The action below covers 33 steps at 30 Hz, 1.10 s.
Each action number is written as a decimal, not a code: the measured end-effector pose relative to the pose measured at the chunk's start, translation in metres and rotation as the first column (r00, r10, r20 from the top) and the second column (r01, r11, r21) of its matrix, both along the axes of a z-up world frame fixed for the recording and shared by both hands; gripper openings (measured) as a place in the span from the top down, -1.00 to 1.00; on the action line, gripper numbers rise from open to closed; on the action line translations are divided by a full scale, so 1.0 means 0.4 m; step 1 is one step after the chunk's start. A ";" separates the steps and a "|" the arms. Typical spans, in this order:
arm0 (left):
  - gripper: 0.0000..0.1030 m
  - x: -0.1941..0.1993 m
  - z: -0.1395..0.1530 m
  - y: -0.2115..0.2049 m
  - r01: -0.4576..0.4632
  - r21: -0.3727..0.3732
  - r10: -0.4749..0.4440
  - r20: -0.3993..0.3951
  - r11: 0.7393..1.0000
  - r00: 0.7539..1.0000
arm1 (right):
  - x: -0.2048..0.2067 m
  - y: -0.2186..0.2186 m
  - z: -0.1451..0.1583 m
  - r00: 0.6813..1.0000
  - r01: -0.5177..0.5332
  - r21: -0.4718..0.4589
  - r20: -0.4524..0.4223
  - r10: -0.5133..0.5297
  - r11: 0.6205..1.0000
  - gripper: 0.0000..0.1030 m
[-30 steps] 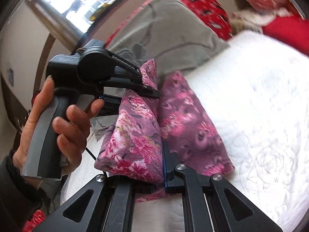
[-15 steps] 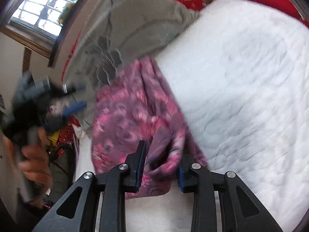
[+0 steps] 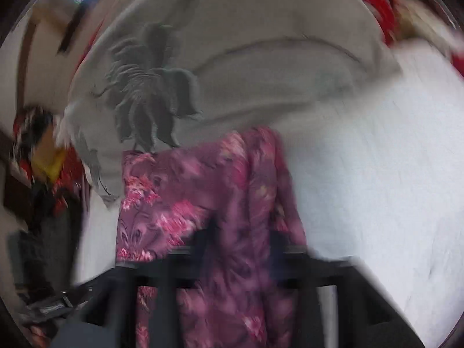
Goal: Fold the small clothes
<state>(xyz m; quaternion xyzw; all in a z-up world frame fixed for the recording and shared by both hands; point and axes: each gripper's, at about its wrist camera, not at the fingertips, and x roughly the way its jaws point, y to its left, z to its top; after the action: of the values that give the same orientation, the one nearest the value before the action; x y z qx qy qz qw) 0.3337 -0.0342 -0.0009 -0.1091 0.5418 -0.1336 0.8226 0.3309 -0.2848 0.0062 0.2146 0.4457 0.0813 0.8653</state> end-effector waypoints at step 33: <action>-0.14 -0.195 0.016 -0.001 0.003 0.181 -0.011 0.047 0.984 0.999 | -0.377 -0.071 -0.069 0.994 -0.040 -0.022 -0.102 0.038 0.999 0.33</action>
<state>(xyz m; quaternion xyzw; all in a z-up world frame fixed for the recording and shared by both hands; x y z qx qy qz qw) 0.2556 -0.0344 0.0055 -0.0290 0.5321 -0.0895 0.8414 0.1800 -0.3132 -0.0213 0.1992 0.4940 0.0817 0.8424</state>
